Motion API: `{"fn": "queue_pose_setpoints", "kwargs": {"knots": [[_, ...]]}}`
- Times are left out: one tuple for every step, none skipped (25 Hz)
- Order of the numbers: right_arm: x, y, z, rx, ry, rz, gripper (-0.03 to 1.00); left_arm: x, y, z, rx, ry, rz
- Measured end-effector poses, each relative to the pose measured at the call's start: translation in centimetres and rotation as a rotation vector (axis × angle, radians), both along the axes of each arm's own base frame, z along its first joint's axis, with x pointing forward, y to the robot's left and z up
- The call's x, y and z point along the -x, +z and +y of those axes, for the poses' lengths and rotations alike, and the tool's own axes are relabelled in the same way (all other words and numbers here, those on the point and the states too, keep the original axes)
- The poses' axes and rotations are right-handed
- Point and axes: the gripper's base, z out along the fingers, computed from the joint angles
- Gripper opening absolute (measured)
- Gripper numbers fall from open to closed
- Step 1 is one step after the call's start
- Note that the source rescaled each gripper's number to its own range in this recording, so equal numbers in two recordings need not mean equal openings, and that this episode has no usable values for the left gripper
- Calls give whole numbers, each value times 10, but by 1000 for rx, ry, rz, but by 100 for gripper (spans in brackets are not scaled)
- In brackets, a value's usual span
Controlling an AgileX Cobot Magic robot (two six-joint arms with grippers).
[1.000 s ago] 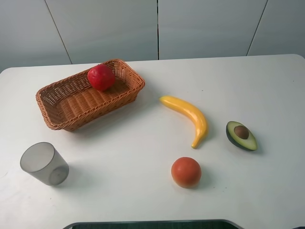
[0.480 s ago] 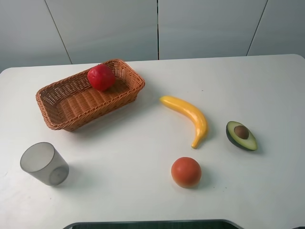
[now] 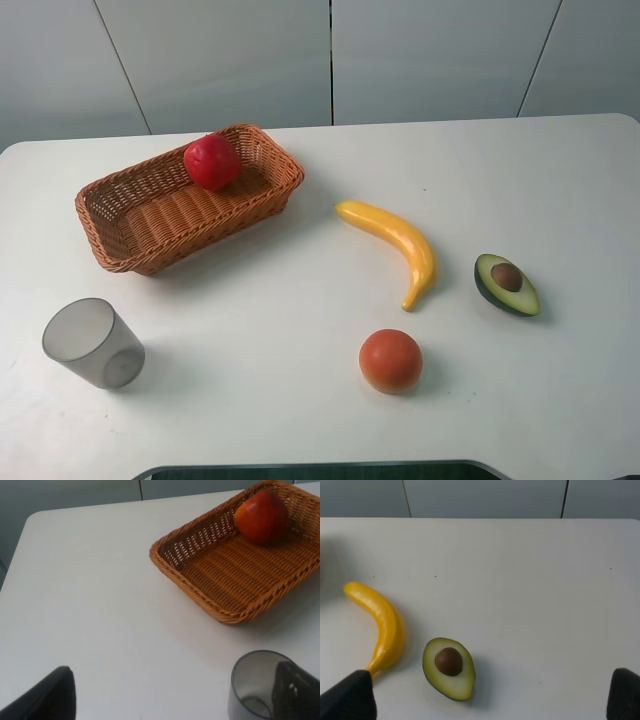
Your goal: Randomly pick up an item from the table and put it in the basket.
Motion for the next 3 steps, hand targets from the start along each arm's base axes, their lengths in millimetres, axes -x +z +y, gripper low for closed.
{"fn": "queue_pose_setpoints", "kwargs": {"knots": [[0,0,0,0,0,0,100,0,0,0,0,0,0],[0,0,0,0,0,0,100,0,0,0,0,0,1],[0,0,0,0,0,0,100,0,0,0,0,0,1]]}}
